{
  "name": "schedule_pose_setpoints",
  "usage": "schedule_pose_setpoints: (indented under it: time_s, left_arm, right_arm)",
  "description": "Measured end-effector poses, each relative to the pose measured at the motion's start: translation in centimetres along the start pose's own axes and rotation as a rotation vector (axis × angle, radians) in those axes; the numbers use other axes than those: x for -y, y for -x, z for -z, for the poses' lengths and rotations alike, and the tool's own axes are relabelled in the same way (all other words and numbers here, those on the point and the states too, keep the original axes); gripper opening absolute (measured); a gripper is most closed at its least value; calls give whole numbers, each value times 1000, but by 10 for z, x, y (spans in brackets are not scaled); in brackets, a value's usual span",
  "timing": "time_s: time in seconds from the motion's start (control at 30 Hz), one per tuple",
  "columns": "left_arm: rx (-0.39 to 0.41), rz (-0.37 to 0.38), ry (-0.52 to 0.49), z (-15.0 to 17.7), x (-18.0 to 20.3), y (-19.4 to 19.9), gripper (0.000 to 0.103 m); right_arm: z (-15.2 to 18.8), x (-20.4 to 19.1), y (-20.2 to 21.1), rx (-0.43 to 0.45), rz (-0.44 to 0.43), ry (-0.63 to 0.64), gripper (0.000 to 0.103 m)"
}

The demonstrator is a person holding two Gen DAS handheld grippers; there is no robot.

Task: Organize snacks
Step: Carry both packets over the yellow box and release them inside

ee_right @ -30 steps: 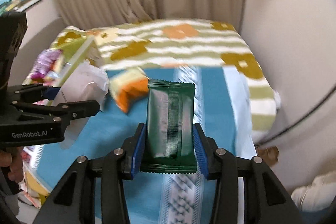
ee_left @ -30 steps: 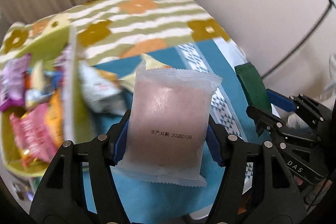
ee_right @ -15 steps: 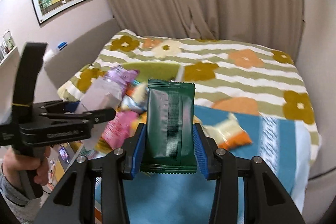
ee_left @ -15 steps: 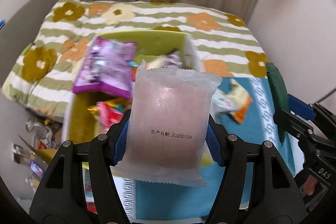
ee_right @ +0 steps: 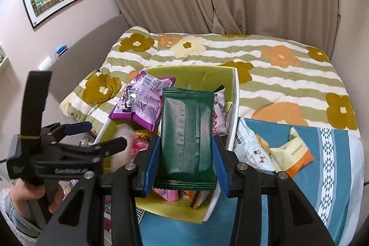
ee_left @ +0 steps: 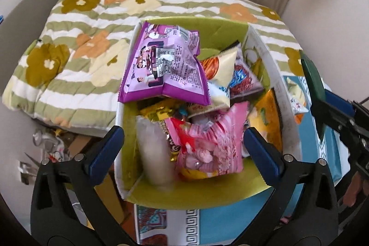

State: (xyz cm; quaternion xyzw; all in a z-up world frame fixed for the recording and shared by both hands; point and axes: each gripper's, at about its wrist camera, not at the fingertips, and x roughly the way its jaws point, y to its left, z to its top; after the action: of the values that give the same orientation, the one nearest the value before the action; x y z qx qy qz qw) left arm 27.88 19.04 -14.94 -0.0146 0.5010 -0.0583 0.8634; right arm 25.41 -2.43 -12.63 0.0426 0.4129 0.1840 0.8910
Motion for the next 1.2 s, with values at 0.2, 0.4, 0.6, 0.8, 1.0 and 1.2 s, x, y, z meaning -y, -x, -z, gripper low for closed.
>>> schedule_pose_setpoints:
  time_s: [0.2,0.4,0.6,0.8,1.0,1.2]
  left_arm:
    - [12,32,-8,7,-19,9,103]
    - [3,60,8,9,-37,10,102]
    - [-7,62,6,8,-45,7,102]
    - [-30,68,1,15,-51,0,102]
    - [-35,79,5,19,-56,0,102]
    - [7,74,-1,17,-56,19,102]
  right_arm:
    - [-6,-8,-9,-22,28,-16,41]
    - [-19,-16,-23,-45,54,-24,41]
    - [-22,-17,-53,-114,51,-102,43]
    - [-13,-23,-53,-78,29,-122,102]
    - [-10,-27,-48,-78,55,-121,102]
    - [-13,-35,-31,-40,83,-97,102]
